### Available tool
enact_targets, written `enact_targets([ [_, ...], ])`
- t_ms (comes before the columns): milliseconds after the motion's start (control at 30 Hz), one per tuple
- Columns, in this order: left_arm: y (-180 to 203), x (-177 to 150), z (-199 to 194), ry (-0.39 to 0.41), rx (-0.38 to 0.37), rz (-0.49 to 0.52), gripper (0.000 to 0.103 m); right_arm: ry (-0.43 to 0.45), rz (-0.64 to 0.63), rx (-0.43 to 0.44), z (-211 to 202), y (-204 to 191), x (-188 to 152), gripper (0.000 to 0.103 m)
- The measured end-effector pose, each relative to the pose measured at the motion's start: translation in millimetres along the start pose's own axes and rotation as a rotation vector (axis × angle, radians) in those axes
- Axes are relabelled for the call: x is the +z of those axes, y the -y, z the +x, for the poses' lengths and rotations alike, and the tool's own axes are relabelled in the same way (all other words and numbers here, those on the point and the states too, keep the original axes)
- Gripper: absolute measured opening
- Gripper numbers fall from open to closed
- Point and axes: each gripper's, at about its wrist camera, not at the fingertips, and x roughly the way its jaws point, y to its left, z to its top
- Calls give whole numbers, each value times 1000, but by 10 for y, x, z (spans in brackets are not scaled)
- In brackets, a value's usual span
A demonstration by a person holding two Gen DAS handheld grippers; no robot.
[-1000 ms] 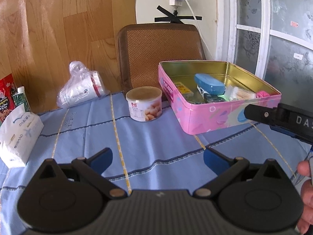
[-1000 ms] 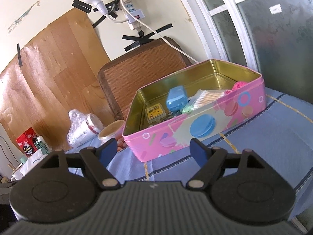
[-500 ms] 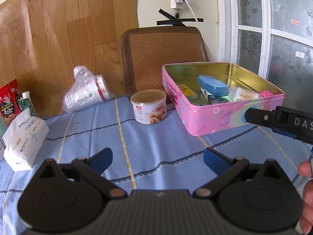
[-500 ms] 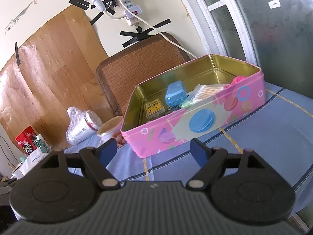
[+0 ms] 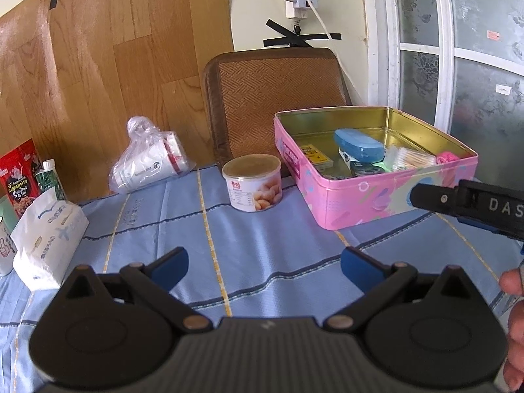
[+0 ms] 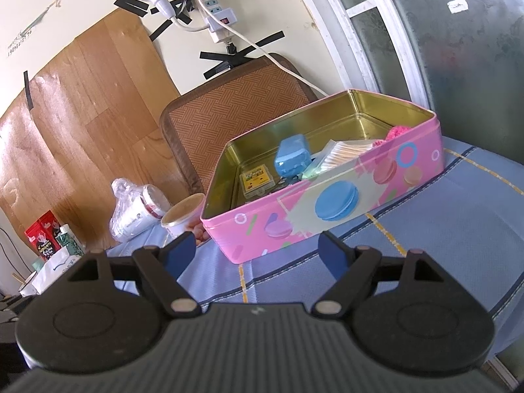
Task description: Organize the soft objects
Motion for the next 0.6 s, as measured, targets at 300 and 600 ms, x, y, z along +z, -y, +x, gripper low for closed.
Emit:
enact_targets([
  [300, -9, 6, 24, -28, -6, -12, 103, -1, -2, 1, -16, -16, -2, 84],
  [600, 34, 0, 37, -47, -9, 2, 103, -5, 2, 2, -17, -18, -20, 84],
])
